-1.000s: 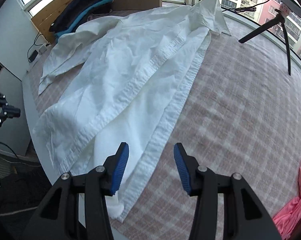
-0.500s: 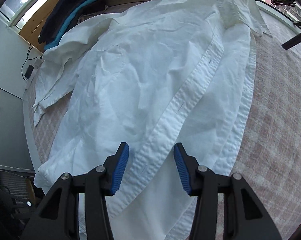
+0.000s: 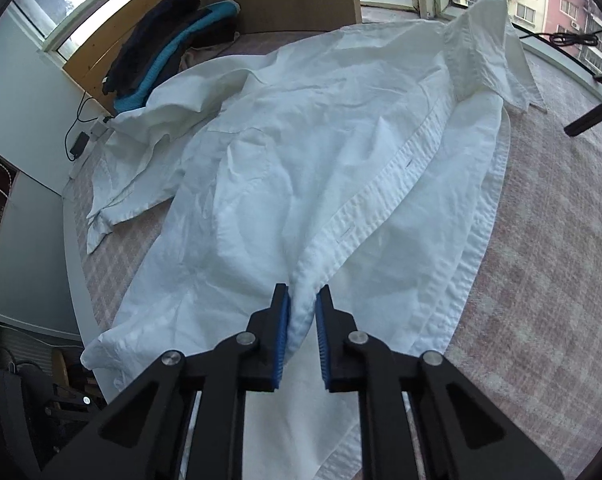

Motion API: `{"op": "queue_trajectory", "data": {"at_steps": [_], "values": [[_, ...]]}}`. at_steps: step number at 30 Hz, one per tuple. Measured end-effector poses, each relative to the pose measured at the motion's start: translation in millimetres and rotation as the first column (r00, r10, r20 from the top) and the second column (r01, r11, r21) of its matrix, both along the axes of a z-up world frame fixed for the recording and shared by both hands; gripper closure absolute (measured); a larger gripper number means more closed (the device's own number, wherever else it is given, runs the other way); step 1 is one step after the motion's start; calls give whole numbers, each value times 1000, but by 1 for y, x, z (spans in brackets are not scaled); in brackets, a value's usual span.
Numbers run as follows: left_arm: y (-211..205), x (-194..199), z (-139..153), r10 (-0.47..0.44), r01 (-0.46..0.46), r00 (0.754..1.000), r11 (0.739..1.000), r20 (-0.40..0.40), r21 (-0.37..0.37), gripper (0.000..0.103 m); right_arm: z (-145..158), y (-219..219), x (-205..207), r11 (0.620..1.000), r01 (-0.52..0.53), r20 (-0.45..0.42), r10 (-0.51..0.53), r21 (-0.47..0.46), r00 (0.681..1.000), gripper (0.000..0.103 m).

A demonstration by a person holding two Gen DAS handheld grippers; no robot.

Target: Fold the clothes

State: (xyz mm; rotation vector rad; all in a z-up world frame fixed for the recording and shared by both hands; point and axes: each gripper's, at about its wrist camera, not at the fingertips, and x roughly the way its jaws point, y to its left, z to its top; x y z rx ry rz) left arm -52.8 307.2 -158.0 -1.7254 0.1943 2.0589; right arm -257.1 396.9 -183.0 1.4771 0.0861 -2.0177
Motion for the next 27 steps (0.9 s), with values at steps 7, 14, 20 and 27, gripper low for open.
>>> {"op": "queue_trajectory", "data": {"at_steps": [7, 14, 20, 27], "values": [[-16, -8, 68, 39, -34, 998, 996, -58, 77, 100, 46, -10, -9, 999, -46, -103, 46, 2, 994, 90], [39, -51, 63, -48, 58, 996, 988, -74, 141, 100, 63, -4, -44, 996, -30, -168, 45, 89, 985, 90], [73, -64, 38, -134, 125, 990, 976, 41, 177, 93, 31, 39, -60, 991, -17, -4, 17, 135, 1000, 80], [26, -70, 51, -93, 92, 995, 992, 18, 82, 84, 42, 113, -66, 994, 103, -8, -103, 44, 995, 69]]}}
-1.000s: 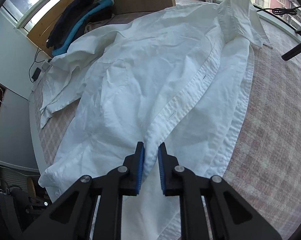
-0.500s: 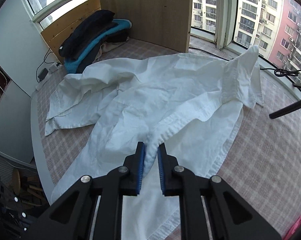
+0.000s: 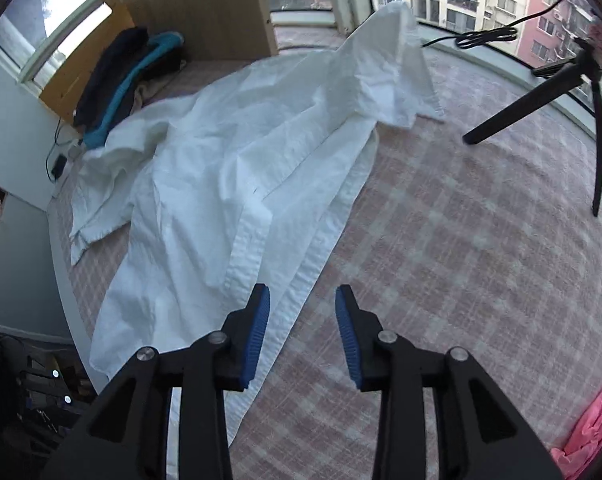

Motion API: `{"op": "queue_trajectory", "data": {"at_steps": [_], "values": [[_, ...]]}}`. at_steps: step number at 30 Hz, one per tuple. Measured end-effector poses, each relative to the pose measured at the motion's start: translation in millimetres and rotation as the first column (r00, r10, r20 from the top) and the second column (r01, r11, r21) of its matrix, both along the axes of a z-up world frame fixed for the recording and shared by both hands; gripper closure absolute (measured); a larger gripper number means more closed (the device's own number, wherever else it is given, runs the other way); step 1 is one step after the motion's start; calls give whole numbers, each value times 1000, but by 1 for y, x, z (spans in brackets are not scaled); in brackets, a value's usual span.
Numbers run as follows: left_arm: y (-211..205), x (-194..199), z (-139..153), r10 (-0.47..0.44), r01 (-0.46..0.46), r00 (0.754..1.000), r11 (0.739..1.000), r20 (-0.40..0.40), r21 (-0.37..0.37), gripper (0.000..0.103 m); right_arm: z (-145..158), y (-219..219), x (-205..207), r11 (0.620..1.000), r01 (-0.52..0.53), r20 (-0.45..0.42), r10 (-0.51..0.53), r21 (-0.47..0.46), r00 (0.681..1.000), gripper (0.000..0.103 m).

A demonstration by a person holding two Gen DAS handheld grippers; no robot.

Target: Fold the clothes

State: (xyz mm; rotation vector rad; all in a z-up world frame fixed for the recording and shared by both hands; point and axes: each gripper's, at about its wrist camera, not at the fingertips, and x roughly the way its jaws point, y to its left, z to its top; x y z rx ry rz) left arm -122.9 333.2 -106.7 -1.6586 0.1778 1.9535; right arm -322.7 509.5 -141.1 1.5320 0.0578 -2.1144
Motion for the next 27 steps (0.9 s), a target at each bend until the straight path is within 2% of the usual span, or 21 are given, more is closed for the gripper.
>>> {"op": "queue_trajectory", "data": {"at_steps": [5, 7, 9, 11, 15, 19, 22, 27], "values": [[-25, -15, -21, 71, -70, 997, 995, 9, -65, 84, 3, -13, -61, 991, 124, -77, -121, 39, 990, 69], [-28, -19, -26, 82, -81, 997, 995, 14, -60, 84, -6, -24, -91, 984, 170, -89, -166, 45, 982, 69], [-30, -23, -30, 82, -81, 996, 996, 23, -48, 84, -18, -40, -114, 983, 154, -114, -143, 100, 983, 69], [-31, -26, -35, 81, -79, 996, 996, 27, -40, 84, -38, -43, -136, 990, 143, 27, -144, 11, 989, 69], [-34, -33, -48, 85, -82, 995, 995, 47, -50, 84, -58, -49, -162, 981, 191, 108, -186, -39, 977, 69], [-40, -38, -57, 96, -93, 993, 995, 70, -48, 84, -70, -60, -179, 978, 209, 137, -205, -10, 969, 69], [-42, -39, -61, 93, -90, 993, 995, 78, -49, 84, -71, -64, -185, 974, 228, 113, -228, 13, 967, 69], [-44, -37, -64, 81, -77, 993, 996, 83, -53, 84, -68, -53, -181, 962, 274, 143, -270, -12, 952, 69]]}}
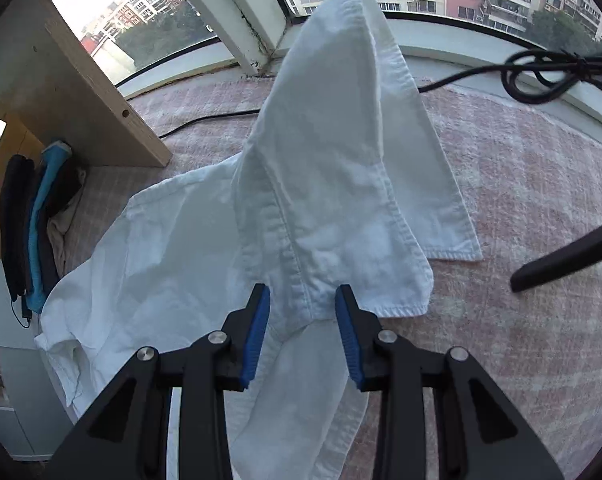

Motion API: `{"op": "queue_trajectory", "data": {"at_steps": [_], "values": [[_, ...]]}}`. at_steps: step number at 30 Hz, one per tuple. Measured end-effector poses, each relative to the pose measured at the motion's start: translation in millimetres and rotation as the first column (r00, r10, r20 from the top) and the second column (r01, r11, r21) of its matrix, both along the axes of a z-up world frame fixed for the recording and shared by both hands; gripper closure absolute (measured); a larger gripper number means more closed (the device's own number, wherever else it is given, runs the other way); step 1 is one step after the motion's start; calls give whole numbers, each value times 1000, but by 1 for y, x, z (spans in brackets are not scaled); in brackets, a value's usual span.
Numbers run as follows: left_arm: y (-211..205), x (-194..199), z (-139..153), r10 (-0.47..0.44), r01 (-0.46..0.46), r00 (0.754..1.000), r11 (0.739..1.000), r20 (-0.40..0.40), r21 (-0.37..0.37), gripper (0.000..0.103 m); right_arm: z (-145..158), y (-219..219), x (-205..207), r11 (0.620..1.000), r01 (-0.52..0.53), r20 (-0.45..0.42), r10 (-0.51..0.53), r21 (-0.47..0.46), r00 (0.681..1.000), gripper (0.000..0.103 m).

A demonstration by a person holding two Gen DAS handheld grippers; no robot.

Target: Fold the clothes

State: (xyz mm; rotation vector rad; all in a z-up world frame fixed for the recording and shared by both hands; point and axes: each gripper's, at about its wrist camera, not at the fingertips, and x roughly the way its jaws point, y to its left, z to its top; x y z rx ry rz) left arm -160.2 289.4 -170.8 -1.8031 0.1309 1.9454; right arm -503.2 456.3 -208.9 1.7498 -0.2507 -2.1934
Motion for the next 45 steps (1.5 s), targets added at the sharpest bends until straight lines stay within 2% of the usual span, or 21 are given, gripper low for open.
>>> {"op": "queue_trajectory", "data": {"at_steps": [4, 9, 12, 16, 17, 18, 20, 24, 29, 34, 36, 40, 42, 43, 45], "values": [[-2, 2, 0, 0, 0, 1000, 1000, -4, -1, 84, 7, 20, 12, 996, 89, -12, -89, -7, 996, 69], [-5, 2, 0, 8, -8, 1000, 1000, -10, 0, 84, -8, 38, 4, 987, 160, 32, -159, -24, 987, 69], [-7, 2, 2, 13, -13, 1000, 1000, -13, 2, 84, -18, 41, -2, 980, 187, 50, -184, -66, 982, 69], [-8, 3, 1, 15, -15, 1000, 1000, -11, 2, 84, -15, 40, -6, 977, 182, 21, -181, -114, 983, 69], [-8, 4, 1, 15, -15, 1000, 1000, -8, 2, 84, -12, 38, -5, 980, 167, -1, -168, -106, 986, 73], [-9, 4, 0, 15, -15, 1000, 1000, -5, 1, 84, -8, 35, -3, 985, 153, -27, -156, -82, 987, 86], [-9, 4, -2, 12, -12, 1000, 1000, 0, 0, 84, 0, 31, 0, 991, 129, -77, -132, -35, 988, 96], [-8, 6, -4, 1, -1, 1000, 1000, 11, 4, 84, 26, 26, 6, 995, 91, -191, -84, 28, 978, 96], [-9, 8, -5, -2, 1, 1000, 1000, 17, 3, 84, 44, 23, 1, 994, 75, -258, -51, 85, 965, 96], [-10, 9, -7, 0, 0, 1000, 1000, 27, 4, 84, 57, 16, -20, 968, 83, -345, 4, 238, 939, 97], [-9, 9, -9, 1, -1, 999, 1000, 33, 3, 84, 52, 6, -24, 941, 69, -368, 62, 330, 928, 97], [-10, 10, -9, -1, 0, 999, 1000, 41, 6, 82, 37, -18, -32, 875, 30, -389, 184, 483, 903, 97], [-12, 12, -6, -4, 4, 999, 1000, 38, 3, 82, 37, -21, -34, 870, -4, -374, 217, 494, 902, 96], [-13, 13, -4, -3, 2, 999, 1000, 35, 2, 82, 40, -22, -33, 879, -18, -359, 213, 477, 909, 96], [-18, 17, -1, 6, -6, 1000, 1000, 29, 2, 82, 48, -23, -29, 894, -41, -332, 207, 446, 920, 87]]}}
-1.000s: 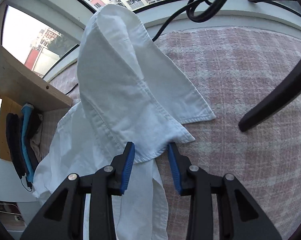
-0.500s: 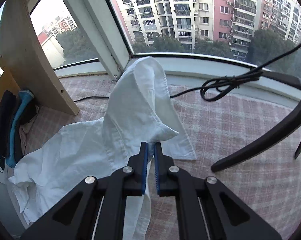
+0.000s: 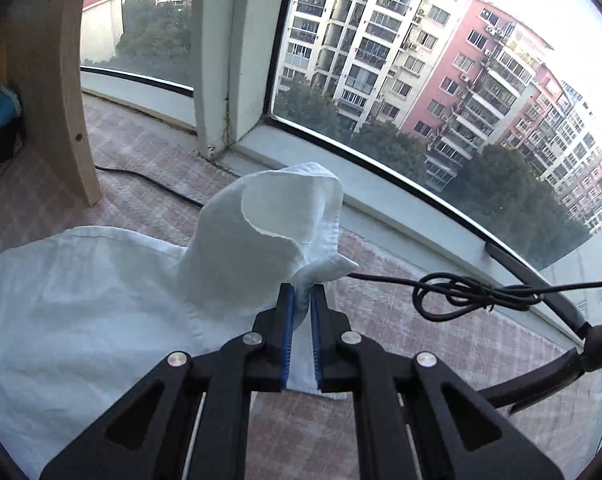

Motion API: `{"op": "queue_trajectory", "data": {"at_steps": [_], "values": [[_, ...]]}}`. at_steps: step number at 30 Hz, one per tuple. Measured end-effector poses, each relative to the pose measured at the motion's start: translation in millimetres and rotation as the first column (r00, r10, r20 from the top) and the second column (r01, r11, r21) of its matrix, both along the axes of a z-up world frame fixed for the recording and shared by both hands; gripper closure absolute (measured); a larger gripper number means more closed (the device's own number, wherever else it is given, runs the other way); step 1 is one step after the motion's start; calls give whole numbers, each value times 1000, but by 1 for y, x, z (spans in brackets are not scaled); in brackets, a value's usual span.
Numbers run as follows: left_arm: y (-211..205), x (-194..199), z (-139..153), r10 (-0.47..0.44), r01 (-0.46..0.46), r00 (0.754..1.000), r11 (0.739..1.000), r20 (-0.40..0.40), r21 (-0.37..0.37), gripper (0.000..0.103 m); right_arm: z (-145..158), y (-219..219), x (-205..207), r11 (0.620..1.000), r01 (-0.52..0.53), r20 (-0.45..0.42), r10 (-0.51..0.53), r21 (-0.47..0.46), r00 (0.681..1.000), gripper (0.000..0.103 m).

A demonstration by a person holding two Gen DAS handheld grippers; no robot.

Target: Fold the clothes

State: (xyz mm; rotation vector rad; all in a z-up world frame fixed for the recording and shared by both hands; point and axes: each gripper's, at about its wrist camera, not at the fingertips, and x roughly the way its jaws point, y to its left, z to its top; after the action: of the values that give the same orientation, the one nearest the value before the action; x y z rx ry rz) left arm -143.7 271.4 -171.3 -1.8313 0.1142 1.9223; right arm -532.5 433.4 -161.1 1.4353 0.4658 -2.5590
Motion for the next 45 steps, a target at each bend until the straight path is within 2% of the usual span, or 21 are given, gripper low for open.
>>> {"op": "queue_trajectory", "data": {"at_steps": [3, 5, 8, 10, 14, 17, 21, 25, 29, 30, 31, 32, 34, 37, 40, 43, 44, 45], "values": [[-9, 9, 9, 5, -6, 1000, 1000, -20, -10, 82, 24, 9, 27, 1000, -2, -15, 2, 14, 1000, 70], [-21, 19, 19, 16, -16, 999, 1000, -45, -18, 82, 41, 16, 47, 1000, -3, -22, 4, 19, 1000, 69], [-48, 25, 33, 80, -82, 994, 996, -70, -22, 81, 62, 38, 110, 996, -38, 25, 40, -78, 999, 69], [-85, 17, 35, 127, -128, 990, 992, -63, -13, 75, 60, 51, 164, 983, -37, 100, 56, -181, 993, 69], [-89, 46, 21, 162, -163, 986, 986, -42, -20, 72, 29, 79, 271, 922, 68, 298, 53, -382, 953, 68], [-83, 48, 9, 172, -172, 985, 985, -22, -25, 71, 4, 94, 344, 866, 169, 408, 44, -471, 912, 68], [-72, 55, 12, 137, -137, 990, 991, -28, 5, 71, -5, 87, 405, 828, 218, 445, 42, -517, 895, 68], [-58, 62, 12, 91, -91, 996, 995, -9, 40, 70, -13, 75, 433, 824, 232, 464, 42, -517, 885, 68], [-53, 61, 2, 84, -84, 996, 996, 3, 32, 75, -20, 60, 444, 833, 224, 488, 62, -505, 871, 68], [-54, 60, 2, 89, -89, 996, 995, 4, 43, 89, -22, 57, 447, 837, 220, 494, 67, -501, 867, 68], [-56, 60, 2, 93, -93, 996, 994, 5, 54, 99, -22, 54, 451, 840, 212, 495, 77, -500, 865, 68], [-57, 59, 2, 95, -95, 995, 994, 3, 59, 103, -23, 53, 455, 844, 208, 493, 75, -495, 867, 68], [-59, 60, 5, 94, -93, 996, 993, -4, 67, 103, -23, 60, 460, 848, 229, 479, 34, -479, 877, 68], [-60, 63, 12, 79, -77, 997, 995, -24, 63, 103, -26, 83, 465, 828, 272, 455, -22, -491, 890, 68], [-61, 64, 15, 65, -63, 997, 997, -36, 49, 103, -30, 83, 467, 854, 218, 443, 16, -472, 896, 68], [-59, 61, 15, 60, -59, 997, 998, -37, 38, 103, -28, 63, 468, 880, 100, 419, 118, -464, 900, 68], [-68, 65, 20, 58, -57, 998, 998, -38, 39, 103, -26, 54, 468, 889, 60, 409, 149, -455, 900, 68], [-94, 77, 33, 53, -52, 998, 998, -40, 41, 103, -26, 46, 468, 901, 20, 397, 170, -433, 902, 68]]}}
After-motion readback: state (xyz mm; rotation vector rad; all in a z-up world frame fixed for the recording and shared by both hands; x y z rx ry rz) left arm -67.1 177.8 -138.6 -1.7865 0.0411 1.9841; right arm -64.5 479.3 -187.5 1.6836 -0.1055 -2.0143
